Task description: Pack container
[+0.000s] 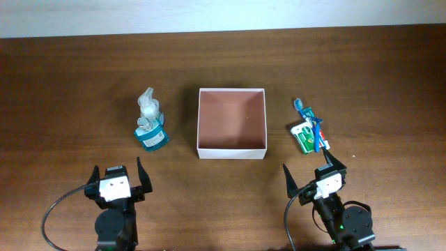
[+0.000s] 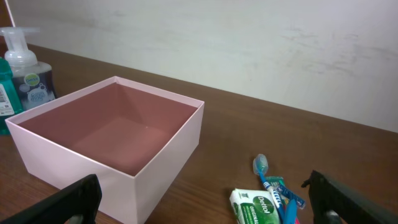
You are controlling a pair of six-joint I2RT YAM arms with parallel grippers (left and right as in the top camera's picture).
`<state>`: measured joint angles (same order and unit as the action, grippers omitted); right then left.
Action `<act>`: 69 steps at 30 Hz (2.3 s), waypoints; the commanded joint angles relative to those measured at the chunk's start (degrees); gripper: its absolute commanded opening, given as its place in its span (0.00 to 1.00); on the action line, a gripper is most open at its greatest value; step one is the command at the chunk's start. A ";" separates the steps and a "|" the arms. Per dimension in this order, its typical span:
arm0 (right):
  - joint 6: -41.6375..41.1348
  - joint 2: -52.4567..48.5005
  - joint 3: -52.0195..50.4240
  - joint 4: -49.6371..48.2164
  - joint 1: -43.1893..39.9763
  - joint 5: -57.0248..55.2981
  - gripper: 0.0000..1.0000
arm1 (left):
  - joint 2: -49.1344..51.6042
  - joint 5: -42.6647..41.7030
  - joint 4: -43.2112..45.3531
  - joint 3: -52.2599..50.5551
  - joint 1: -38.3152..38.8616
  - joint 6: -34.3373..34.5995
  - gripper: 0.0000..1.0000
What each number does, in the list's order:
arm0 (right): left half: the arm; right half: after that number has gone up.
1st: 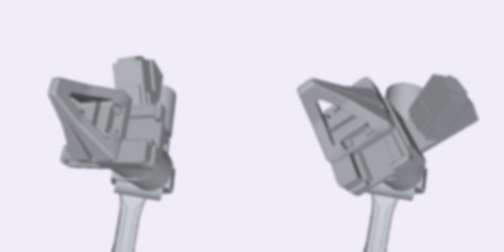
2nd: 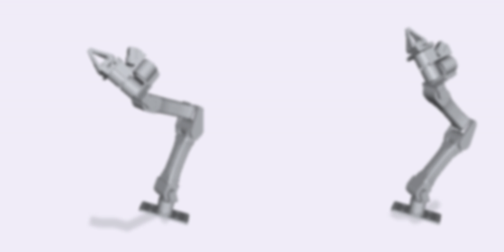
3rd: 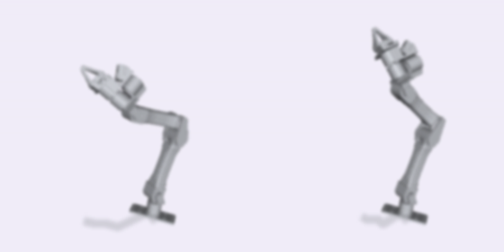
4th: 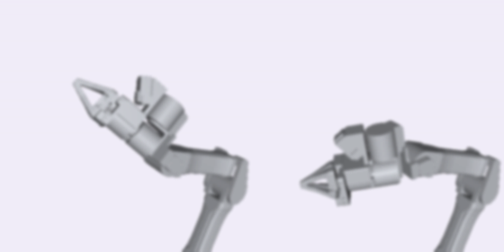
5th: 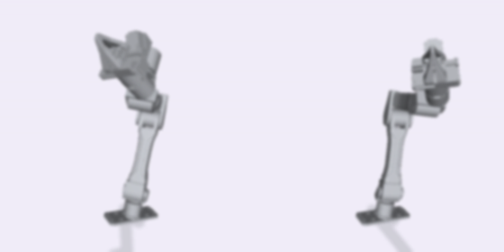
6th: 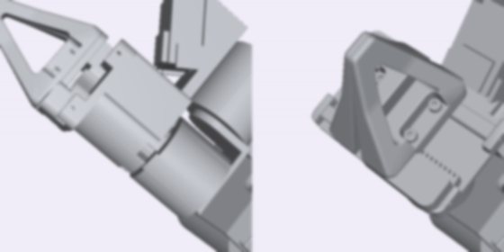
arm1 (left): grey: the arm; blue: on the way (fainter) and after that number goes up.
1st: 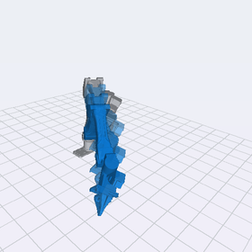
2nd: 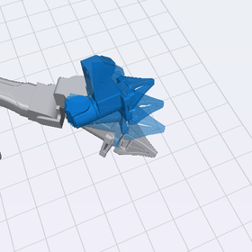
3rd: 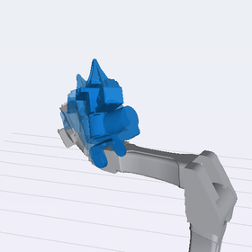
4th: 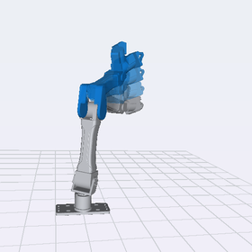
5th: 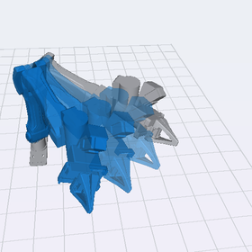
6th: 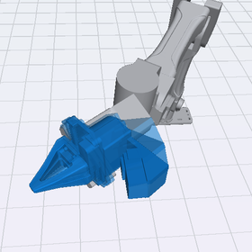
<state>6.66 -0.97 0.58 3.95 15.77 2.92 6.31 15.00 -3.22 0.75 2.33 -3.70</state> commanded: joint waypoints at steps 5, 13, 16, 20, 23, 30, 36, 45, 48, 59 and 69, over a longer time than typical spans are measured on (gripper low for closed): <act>0.22 0.13 -0.26 0.35 -0.44 0.13 0.99 | -0.39 -0.63 -0.13 -0.24 -0.26 -1.11 0.99; 0.22 0.13 -0.26 0.35 -0.44 0.13 0.99 | -0.39 -0.63 -0.13 -0.24 -0.26 -1.11 0.99; 0.22 0.13 -0.26 0.35 -0.44 0.13 0.99 | -0.39 -0.63 -0.13 -0.24 -0.26 -1.11 0.99; 0.22 0.13 -0.26 0.35 -0.44 0.13 0.99 | -0.39 -0.63 -0.13 -0.24 -0.26 -1.11 0.99; 0.22 0.13 -0.26 0.35 -0.44 0.13 0.99 | -0.39 -0.63 -0.13 -0.24 -0.26 -1.11 0.99; 0.22 0.13 -0.26 0.35 -0.44 0.13 0.99 | -0.39 -0.63 -0.13 -0.24 -0.26 -1.11 0.99; 0.22 0.13 -0.26 0.35 -0.44 0.13 0.99 | -0.39 -0.63 -0.13 -0.24 -0.26 -1.11 1.00; 0.22 0.13 -0.26 0.35 -0.44 0.13 0.99 | -0.39 -0.63 -0.13 -0.24 -0.26 -1.11 0.99; 0.22 0.13 -0.26 0.35 -0.44 0.13 0.99 | -0.39 -0.63 -0.13 -0.24 -0.26 -1.11 0.99; 0.22 0.13 -0.26 0.33 -0.44 0.13 0.99 | -0.39 -0.63 -0.13 -0.24 -0.26 -1.11 0.99; 0.22 0.13 -0.26 0.35 -0.44 0.13 0.99 | -0.39 -6.75 -0.28 -0.22 -0.26 -0.22 1.00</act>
<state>6.63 -0.95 0.58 3.95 15.77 2.92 6.31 14.68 -3.22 0.75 2.33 -3.70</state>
